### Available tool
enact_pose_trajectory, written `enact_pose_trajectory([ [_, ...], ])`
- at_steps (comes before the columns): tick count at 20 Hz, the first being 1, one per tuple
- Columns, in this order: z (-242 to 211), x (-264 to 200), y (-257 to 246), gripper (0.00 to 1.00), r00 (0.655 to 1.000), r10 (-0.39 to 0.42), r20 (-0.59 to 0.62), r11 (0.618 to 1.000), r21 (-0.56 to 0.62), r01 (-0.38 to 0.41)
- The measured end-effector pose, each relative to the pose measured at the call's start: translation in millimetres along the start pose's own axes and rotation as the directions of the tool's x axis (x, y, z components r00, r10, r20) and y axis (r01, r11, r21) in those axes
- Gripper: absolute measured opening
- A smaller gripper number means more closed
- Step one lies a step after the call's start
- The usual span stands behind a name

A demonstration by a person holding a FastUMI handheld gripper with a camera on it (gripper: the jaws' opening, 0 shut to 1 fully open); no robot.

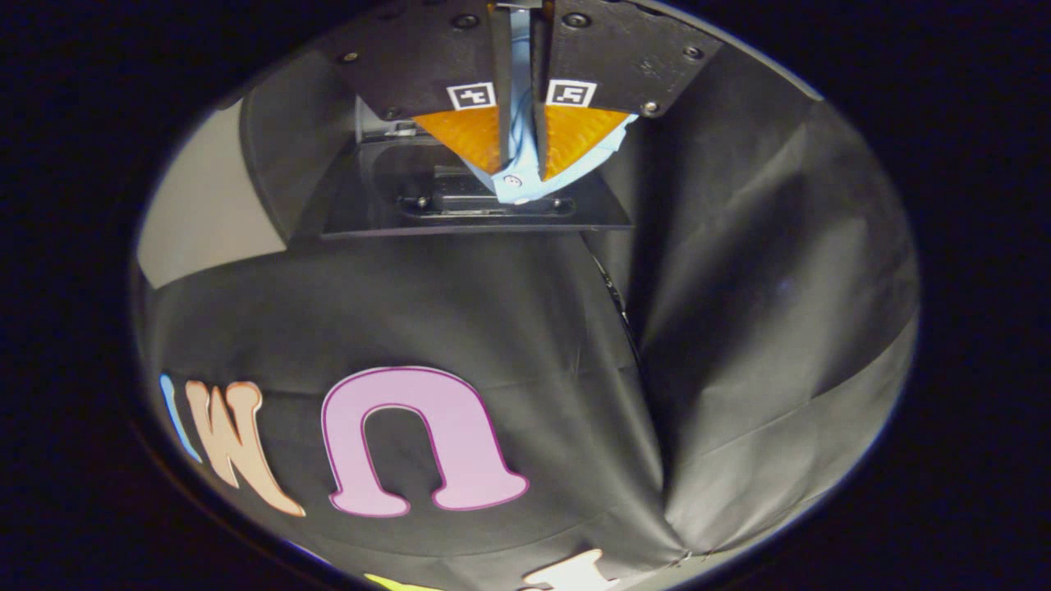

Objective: Put the clothes into the washing machine and then close the washing machine lid.

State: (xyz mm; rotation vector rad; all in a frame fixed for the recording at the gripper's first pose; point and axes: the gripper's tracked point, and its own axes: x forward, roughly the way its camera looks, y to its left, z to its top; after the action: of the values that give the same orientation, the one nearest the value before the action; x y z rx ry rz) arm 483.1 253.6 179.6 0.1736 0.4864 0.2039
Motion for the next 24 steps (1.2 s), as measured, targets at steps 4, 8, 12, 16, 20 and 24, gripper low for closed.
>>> enact_pose_trajectory([
  [4, -7.4, 8.4, 3.8, 0.09, 0.999, -0.043, -0.022, 0.999, -0.014, 0.042],
  [8, -8.2, 16.4, -2.8, 0.17, 0.993, -0.113, -0.016, 0.991, -0.07, 0.112],
  [12, 22.1, 30.4, -1.1, 0.42, 0.988, -0.112, 0.103, 0.992, -0.049, 0.117],
  [16, 45.2, 49.2, -14.2, 0.72, 0.969, -0.18, 0.167, 0.976, -0.09, 0.197],
  [20, 51.3, 80.7, -24.4, 0.95, 0.955, -0.231, 0.186, 0.956, -0.138, 0.258],
  [24, 47.8, 112.1, -37.7, 0.98, 0.939, -0.289, 0.185, 0.937, -0.147, 0.317],
])
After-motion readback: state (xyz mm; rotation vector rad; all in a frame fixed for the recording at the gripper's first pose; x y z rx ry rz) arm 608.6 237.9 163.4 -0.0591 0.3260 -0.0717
